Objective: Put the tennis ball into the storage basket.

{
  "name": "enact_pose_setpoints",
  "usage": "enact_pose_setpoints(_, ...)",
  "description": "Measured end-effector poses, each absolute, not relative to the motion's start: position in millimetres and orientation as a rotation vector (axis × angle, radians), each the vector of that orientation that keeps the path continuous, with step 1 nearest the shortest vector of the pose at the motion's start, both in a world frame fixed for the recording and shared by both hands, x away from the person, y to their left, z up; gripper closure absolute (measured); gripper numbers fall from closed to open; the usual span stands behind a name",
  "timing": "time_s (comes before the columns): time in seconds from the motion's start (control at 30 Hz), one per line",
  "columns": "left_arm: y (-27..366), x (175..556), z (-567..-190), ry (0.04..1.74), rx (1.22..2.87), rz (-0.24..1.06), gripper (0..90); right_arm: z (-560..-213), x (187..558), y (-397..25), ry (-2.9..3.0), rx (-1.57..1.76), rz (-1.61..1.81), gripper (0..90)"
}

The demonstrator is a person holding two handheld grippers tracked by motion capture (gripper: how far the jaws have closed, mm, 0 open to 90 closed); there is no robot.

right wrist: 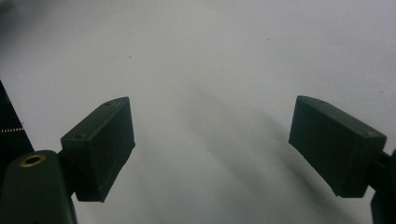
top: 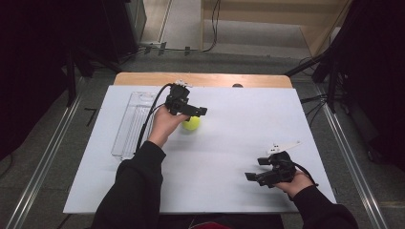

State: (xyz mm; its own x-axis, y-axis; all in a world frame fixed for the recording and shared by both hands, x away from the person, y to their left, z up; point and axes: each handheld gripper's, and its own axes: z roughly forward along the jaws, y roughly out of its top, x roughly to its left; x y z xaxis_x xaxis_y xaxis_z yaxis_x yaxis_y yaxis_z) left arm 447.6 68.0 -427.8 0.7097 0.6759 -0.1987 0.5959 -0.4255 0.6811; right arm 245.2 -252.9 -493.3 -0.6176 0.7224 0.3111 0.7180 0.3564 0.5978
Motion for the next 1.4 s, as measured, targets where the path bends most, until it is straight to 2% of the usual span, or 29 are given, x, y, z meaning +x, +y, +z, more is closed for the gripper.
enact_pose_setpoints(0.13, 69.4, 447.3, -431.1, 0.966, 2.153, 0.112, 5.7, -493.2, 245.2, -252.6, 2.586, 1.365, 1.129, 12.3)
enact_pose_setpoints(0.7, 68.7, 445.8, -443.8, 0.983, 2.158, 0.169, 5.8, -493.0, 244.8, -251.9, 2.59, 1.356, 1.134, 12.3)
enact_pose_setpoints(1.4, 69.2, 447.2, -460.5, 1.011, 2.164, 0.15, 5.8, -493.2, 244.5, -251.8, 2.591, 1.353, 1.129, 12.3)
